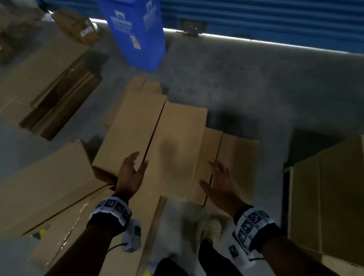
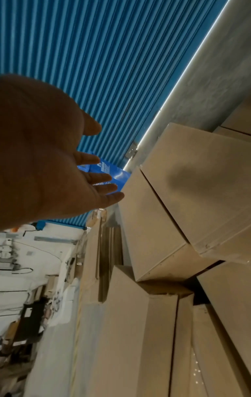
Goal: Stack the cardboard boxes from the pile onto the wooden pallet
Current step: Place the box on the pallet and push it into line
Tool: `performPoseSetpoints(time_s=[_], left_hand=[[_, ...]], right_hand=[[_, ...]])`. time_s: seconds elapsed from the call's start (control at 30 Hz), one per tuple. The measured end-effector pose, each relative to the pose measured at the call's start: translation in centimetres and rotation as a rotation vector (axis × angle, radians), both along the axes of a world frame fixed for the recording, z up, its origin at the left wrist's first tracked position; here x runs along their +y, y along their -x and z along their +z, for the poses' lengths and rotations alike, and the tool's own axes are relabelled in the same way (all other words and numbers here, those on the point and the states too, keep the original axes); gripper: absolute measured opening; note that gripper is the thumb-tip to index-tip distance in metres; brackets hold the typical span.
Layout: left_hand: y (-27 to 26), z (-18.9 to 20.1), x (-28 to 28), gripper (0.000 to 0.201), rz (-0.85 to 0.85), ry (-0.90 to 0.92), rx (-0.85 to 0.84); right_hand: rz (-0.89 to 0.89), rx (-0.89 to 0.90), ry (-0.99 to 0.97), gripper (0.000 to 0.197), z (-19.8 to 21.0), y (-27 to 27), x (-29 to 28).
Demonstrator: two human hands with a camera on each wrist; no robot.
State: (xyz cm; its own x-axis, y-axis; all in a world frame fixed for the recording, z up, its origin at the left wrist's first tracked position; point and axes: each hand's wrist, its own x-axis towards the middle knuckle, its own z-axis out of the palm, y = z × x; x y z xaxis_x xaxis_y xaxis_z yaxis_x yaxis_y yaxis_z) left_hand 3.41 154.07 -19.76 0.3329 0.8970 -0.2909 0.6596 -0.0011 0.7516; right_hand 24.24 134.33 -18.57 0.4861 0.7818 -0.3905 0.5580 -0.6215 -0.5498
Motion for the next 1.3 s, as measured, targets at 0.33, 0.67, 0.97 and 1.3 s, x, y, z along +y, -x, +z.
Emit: performPoseSetpoints(time_s=[0.33, 0.67, 0.97, 1.3], left_hand=[[-5.4, -11.5, 10.2, 0.036, 0.017, 0.161, 0.007], [-8.0, -22.0, 15.5, 0.057, -0.097, 0.237, 0.193], [-9.4, -24.0, 15.4, 0.057, -0.076, 0.189, 0.286], [-14.4, -20.3, 11.3, 0.023, -0.348, 0.437, -0.218]], right_hand=[[0.002, 0.003, 0.112, 0.063, -9.4, -3.2, 7.8], [0.059, 0.127, 0.145, 0.06, -19.1, -2.9, 15.1], [0.043, -0.002, 0.151, 0.057, -23.4, -3.9, 15.7], [-0.452, 0.181, 0.234, 0.039, -23.5, -9.2, 10.3]])
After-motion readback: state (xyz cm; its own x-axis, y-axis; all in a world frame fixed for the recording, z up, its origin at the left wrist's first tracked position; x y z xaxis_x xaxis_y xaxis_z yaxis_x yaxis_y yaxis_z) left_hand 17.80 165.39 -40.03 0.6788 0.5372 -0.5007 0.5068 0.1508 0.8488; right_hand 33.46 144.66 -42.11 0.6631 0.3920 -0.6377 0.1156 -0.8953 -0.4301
